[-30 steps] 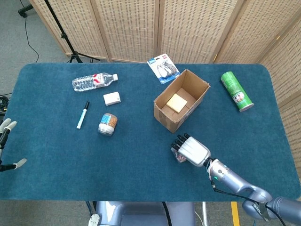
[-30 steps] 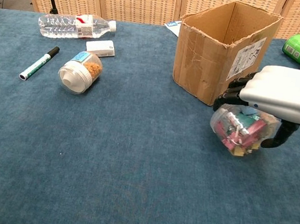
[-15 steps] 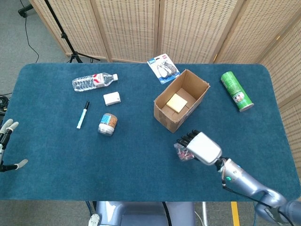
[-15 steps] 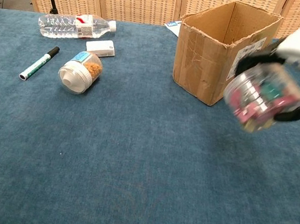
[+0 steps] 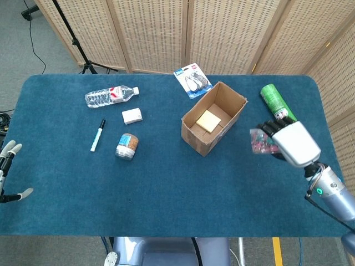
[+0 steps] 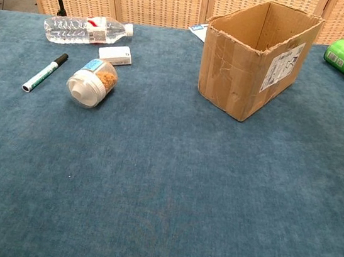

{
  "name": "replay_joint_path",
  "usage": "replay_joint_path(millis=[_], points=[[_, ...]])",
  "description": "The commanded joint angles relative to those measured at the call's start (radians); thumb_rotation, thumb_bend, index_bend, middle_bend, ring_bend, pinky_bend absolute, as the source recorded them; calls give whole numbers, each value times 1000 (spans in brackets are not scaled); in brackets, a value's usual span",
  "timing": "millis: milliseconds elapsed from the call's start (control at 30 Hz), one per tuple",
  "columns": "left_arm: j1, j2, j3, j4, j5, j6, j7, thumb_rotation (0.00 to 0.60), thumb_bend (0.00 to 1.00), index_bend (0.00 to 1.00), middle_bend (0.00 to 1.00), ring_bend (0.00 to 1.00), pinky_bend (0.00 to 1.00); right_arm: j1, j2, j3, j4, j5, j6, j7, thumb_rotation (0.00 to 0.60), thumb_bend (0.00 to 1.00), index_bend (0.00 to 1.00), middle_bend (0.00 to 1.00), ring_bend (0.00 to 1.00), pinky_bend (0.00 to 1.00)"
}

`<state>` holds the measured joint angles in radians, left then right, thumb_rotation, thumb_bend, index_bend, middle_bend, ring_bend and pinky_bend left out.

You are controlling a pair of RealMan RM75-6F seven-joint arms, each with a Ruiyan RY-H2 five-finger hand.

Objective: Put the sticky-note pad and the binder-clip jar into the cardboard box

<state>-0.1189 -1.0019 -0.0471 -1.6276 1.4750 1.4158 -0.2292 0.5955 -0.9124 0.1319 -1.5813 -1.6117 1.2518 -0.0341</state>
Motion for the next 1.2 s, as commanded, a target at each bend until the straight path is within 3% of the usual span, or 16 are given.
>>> replay_joint_path(millis=[33,167,333,600,800,833,867,967,1000,1100,1200], points=[[0,-2,-1,0,-4,-2,5,600,0,0,0,0,0,66,26,71,-48,67,-67,-23,600,768,626,683,545,478],[-2,-3,-6,0,-14,-3,7,600,0,0,0,0,0,154,-7,145,-83,188,-176,-63,600,774,625,682,545,479],[-10,-3,-9,4,-27,-23,4,600,0,0,0,0,0,260,-126,189,-31,326,-285,-164,600,774,626,679,545,479],[-12,1,-13,14,-47,-40,-19,600,0,0,0,0,0,349,-336,196,147,436,-305,-293,600,756,626,659,545,479],[-14,0,-15,23,-58,-52,-31,600,0,0,0,0,0,366,-406,199,223,475,-288,-331,600,719,625,645,542,479],[-15,0,-14,23,-58,-54,-32,600,0,0,0,0,0,368,-414,200,232,482,-287,-335,600,682,621,631,535,478],[-15,0,-13,22,-57,-56,-31,600,0,0,0,0,0,370,-422,202,241,491,-287,-339,600,566,596,590,510,478],[-15,-1,-13,21,-55,-55,-29,600,0,0,0,0,0,375,-440,201,258,518,-295,-354,600,91,413,379,348,479],[-15,0,-13,21,-54,-54,-29,600,0,0,0,0,0,375,-442,201,259,526,-300,-357,600,15,327,286,263,472],[-15,0,-13,20,-54,-54,-30,600,0,0,0,0,0,379,-437,196,252,568,-332,-380,600,0,147,76,61,375],[-16,0,-13,21,-56,-57,-29,600,0,0,0,0,0,382,-425,192,231,618,-360,-410,600,0,98,7,1,294]])
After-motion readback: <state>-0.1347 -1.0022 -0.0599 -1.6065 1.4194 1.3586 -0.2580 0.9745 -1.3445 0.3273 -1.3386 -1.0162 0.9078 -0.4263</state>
